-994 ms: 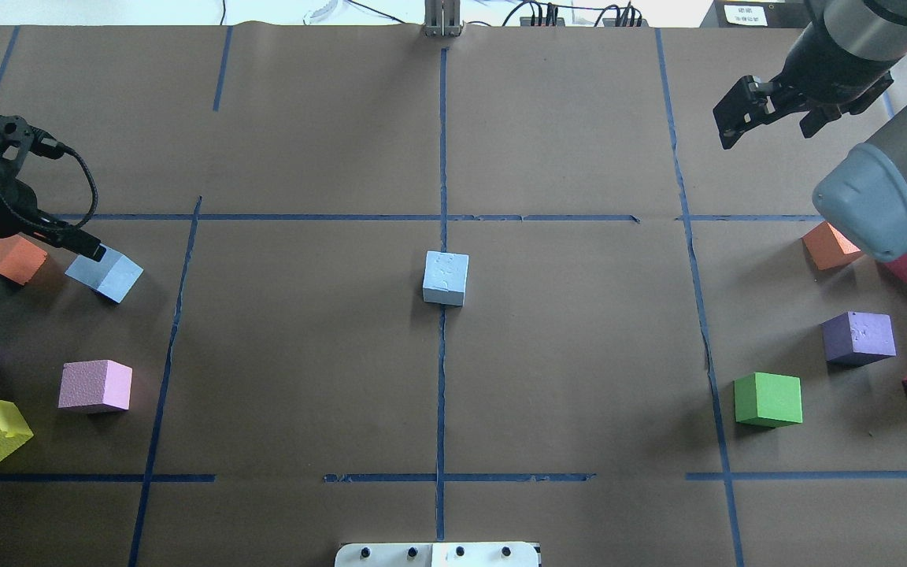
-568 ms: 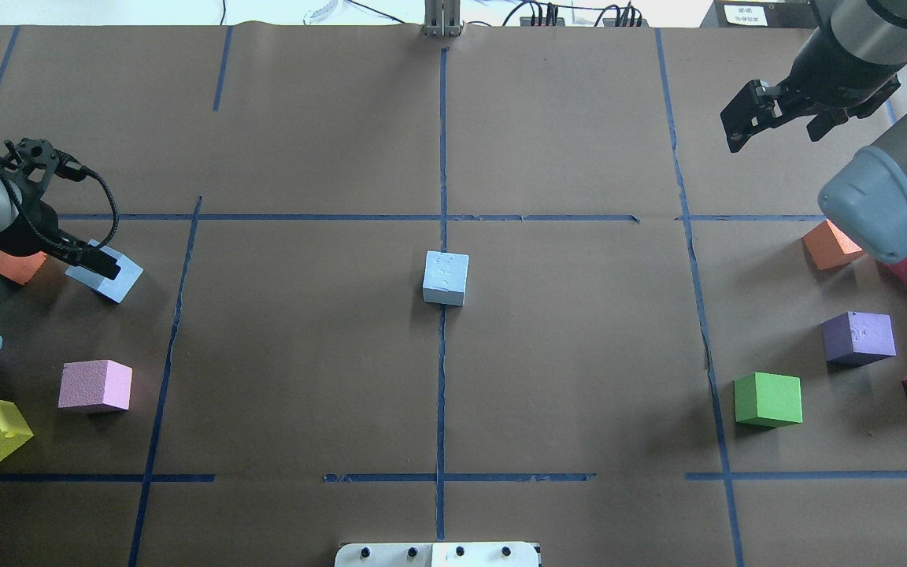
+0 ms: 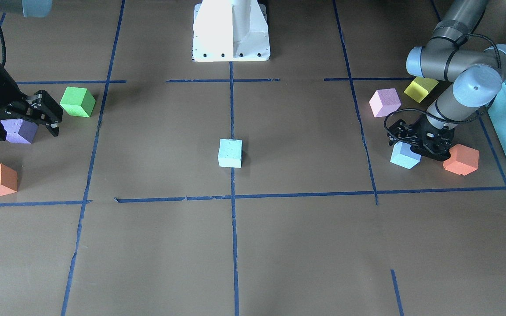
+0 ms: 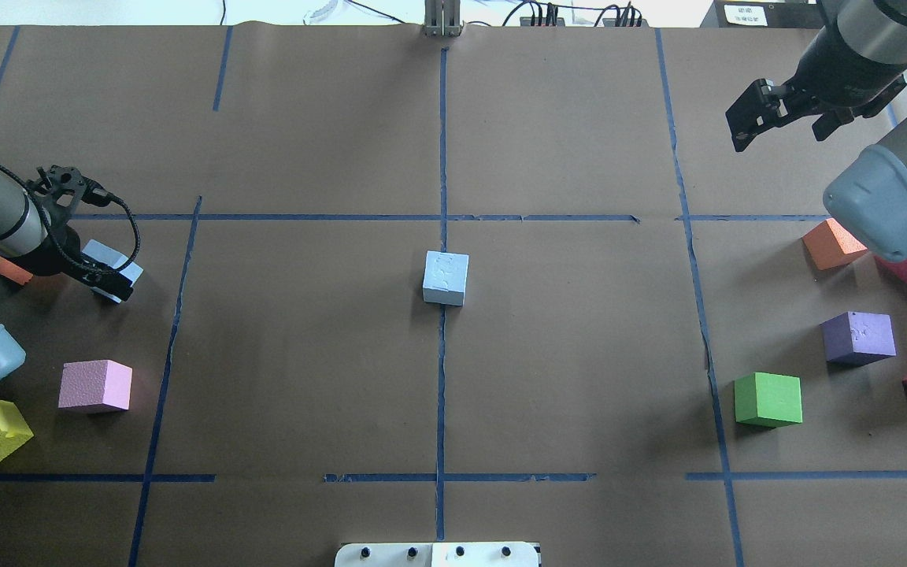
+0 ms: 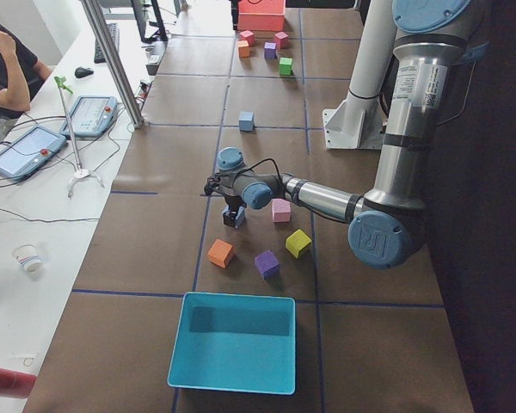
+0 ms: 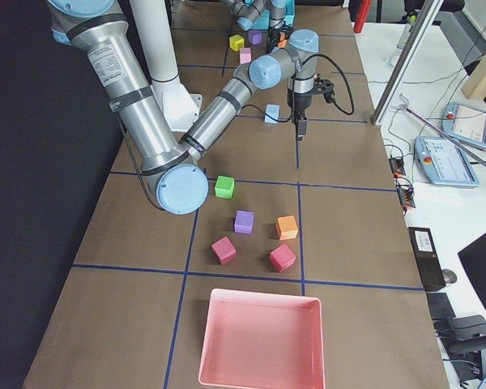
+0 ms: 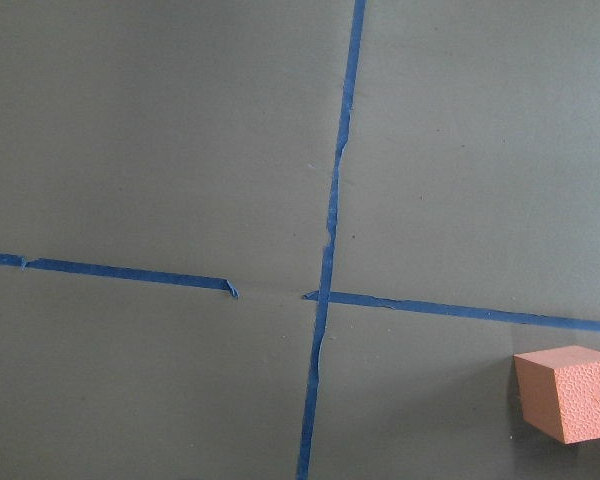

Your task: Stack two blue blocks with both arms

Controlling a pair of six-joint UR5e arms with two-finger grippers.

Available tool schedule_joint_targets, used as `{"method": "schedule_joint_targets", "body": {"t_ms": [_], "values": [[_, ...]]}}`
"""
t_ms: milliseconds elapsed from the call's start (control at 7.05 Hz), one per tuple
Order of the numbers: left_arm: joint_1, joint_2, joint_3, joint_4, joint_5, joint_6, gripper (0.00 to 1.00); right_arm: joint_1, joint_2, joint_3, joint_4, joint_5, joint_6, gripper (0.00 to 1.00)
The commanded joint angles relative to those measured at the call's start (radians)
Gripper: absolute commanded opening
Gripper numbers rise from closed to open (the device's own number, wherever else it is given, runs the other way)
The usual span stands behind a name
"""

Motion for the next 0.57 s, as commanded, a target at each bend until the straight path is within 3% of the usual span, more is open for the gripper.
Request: {"method": "schedule_joint_targets", "body": {"t_ms": [0, 142, 284, 426], "values": [[-0.003, -0.003, -0.011, 0.001, 0.0, -0.003, 0.27, 0.002, 0.001, 0.005, 0.0, 0.002, 0.001, 1.0], [-0.009, -0.002, -0.026, 0.006, 0.0, -0.003, 0.06, 0.002, 0.0, 0.005, 0.0, 0.002, 0.001, 1.0], [-0.045, 0.0, -0.048, 0.015, -0.01, -0.003, 0.02, 0.002, -0.002, 0.009, 0.0, 0.002, 0.001, 1.0], [-0.075, -0.006, -0.128, 0.144, -0.01, -0.001, 0.01, 0.003, -0.014, 0.02, 0.0, 0.005, 0.0, 1.0]]}}
